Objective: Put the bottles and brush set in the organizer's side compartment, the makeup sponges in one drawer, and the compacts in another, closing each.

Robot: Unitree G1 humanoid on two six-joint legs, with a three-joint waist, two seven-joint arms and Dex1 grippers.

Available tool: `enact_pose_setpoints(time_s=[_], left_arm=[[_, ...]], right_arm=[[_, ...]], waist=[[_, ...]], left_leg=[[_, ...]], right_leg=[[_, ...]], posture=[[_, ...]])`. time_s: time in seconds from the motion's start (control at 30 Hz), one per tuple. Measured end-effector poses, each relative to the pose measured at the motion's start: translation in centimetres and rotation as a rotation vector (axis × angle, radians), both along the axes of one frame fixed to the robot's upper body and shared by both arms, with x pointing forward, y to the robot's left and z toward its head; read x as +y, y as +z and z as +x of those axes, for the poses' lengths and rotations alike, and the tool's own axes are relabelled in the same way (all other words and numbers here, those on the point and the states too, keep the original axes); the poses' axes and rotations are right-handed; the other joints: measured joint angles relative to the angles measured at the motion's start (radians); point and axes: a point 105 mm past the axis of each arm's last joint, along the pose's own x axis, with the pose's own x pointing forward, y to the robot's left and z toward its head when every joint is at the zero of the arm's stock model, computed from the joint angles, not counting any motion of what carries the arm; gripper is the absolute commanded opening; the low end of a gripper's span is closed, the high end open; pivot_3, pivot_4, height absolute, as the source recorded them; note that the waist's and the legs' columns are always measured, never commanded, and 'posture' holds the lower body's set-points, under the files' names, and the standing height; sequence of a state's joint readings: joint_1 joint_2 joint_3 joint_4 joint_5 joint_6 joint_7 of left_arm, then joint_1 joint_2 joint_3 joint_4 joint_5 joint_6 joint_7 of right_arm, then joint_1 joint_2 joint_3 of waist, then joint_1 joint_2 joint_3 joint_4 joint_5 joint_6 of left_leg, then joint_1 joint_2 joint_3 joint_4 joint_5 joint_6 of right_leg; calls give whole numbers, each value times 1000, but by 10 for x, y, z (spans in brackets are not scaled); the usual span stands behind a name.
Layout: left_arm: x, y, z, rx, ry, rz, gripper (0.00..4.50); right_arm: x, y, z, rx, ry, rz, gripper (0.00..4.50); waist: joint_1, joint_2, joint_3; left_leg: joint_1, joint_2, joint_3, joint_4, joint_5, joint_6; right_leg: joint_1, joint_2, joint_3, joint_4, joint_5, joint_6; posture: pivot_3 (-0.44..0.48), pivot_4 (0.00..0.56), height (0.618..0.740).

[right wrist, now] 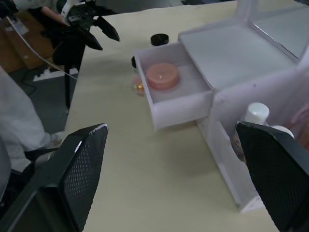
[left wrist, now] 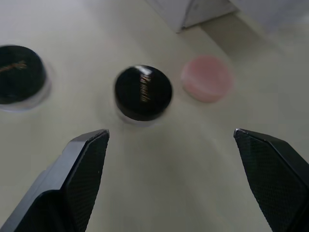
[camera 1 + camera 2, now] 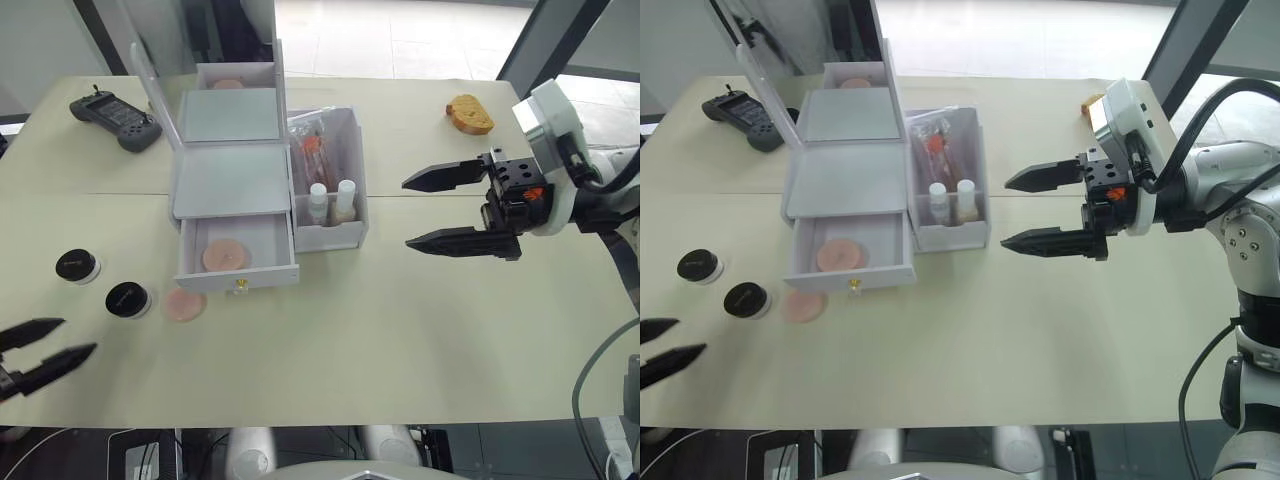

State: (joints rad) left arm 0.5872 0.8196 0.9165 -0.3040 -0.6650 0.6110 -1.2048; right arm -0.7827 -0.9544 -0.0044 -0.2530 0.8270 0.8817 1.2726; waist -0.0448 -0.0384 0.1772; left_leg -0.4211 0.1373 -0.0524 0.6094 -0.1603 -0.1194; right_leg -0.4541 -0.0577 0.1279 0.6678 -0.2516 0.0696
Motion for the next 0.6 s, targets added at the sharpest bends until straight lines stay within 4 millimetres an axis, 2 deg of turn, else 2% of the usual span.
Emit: enact_pose_setpoints(time_s=[0.1,0.23,0.43,0.5,0.6], left_arm=[[-20,-11,-2,-14,26,-1,4445],[-30,-33,4,-13,161,30,4445],[-81,-47,24,7,125,3,4445],[-87,-48,28,16,125,16,4445],[-85,-55,42,26,183,99,4445]], right_arm=[[2,-4,-1,21,18,-12,4500],[1,-5,1,16,5,-28,4500],[4,-10,-11,62,21,-29,4500],[3,-8,-14,67,19,-22,4500],[0,-9,-14,58,-20,-27,4500]], waist=[[4,0,0],[1,-1,-1],[3,-1,-1],[2,-1,-1],[2,-1,-1]], left_leg=[[0,0,0,1,0,0],[0,0,0,1,0,1],[-1,-1,-1,2,0,1],[0,-1,-1,1,-1,1],[0,-1,-1,2,-1,1]], right_leg=[[1,0,0,-2,0,0],[1,0,1,-3,1,0],[2,0,1,-3,1,1],[2,0,1,-3,1,1],[3,1,1,-3,2,0]], posture=[[0,150,705],[0,150,705],[0,150,705],[0,150,705],[0,150,705]])
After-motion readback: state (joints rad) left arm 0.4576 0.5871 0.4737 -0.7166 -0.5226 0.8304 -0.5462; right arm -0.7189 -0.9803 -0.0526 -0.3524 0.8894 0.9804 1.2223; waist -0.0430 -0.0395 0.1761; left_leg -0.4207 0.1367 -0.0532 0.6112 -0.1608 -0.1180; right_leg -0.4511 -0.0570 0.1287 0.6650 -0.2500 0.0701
